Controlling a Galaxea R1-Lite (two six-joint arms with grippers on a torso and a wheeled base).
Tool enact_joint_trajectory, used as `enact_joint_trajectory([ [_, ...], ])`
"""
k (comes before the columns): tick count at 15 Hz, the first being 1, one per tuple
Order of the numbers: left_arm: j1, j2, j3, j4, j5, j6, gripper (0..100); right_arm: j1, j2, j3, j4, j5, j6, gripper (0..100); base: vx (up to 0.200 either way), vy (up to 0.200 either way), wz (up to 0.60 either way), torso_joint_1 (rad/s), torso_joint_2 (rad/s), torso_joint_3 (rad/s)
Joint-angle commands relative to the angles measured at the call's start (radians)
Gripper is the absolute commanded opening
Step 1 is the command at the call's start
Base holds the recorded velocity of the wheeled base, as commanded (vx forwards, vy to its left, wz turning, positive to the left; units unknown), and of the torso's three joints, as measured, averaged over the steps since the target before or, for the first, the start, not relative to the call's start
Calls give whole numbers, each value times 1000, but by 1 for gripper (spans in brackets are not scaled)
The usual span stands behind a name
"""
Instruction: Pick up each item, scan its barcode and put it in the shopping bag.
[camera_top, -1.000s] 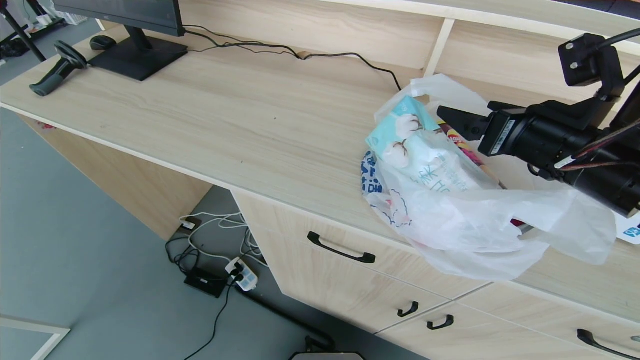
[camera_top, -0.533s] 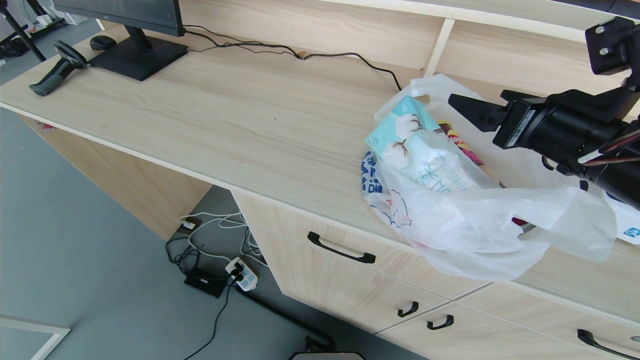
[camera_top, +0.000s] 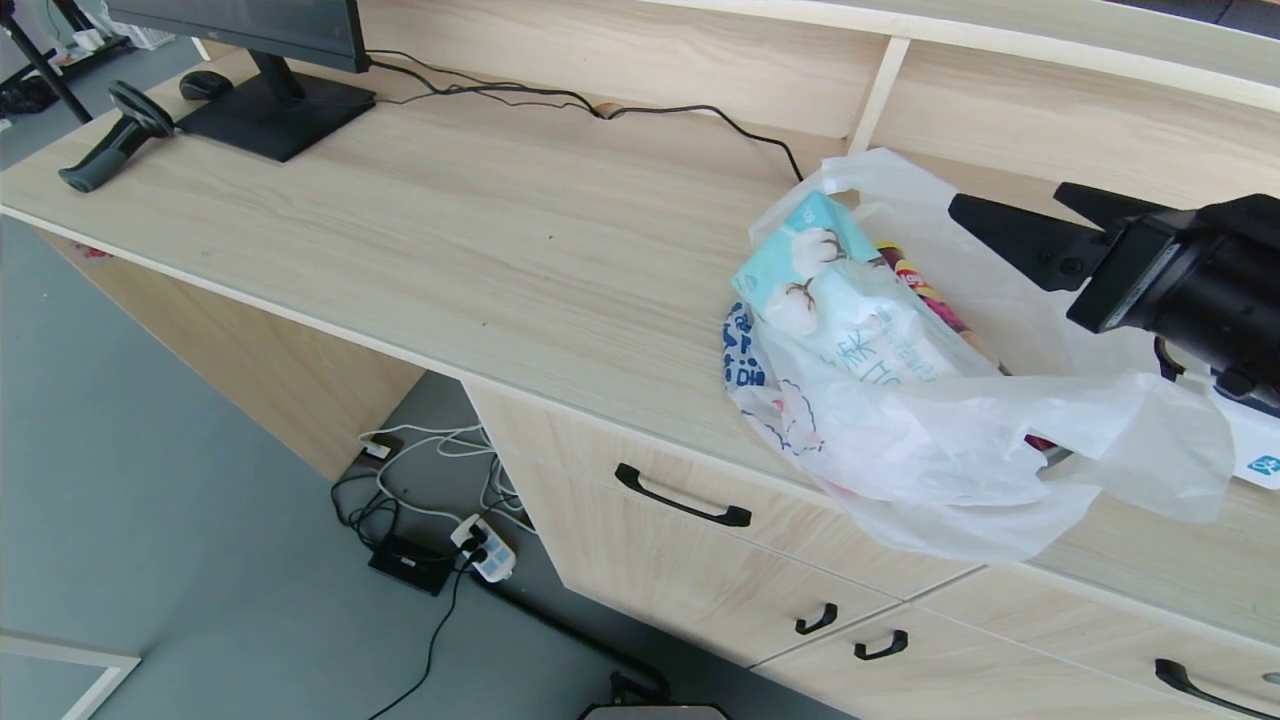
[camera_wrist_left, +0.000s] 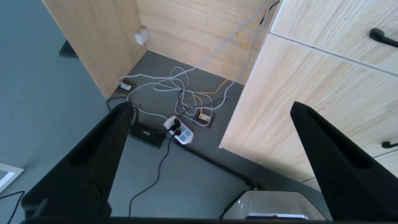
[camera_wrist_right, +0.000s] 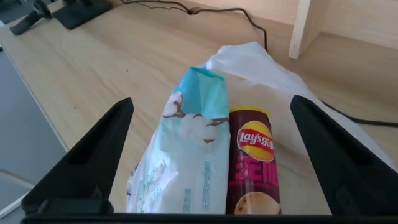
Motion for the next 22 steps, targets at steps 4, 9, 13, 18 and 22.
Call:
enact_joint_trajectory([
  [4,0,2,0,1,0,1,100,23,-313,259,6,33,25,100,0,0,0,0,0,0],
  [9,0,2,0,1,0,1,100,29,-451,439,6,36,-17,100,0,0,0,0,0,0],
  [13,0,2,0,1,0,-1,100,89,-686,749,27,92,-46,100,0,0,0,0,0,0],
  [18,0,2,0,-1,0,2,100,107,-897,752,443,157,-67,100,0,0,0,0,0,0],
  [22,0,2,0,-1,0,22,100,109,-1141,738,773,179,-63,100,0,0,0,0,0,0],
])
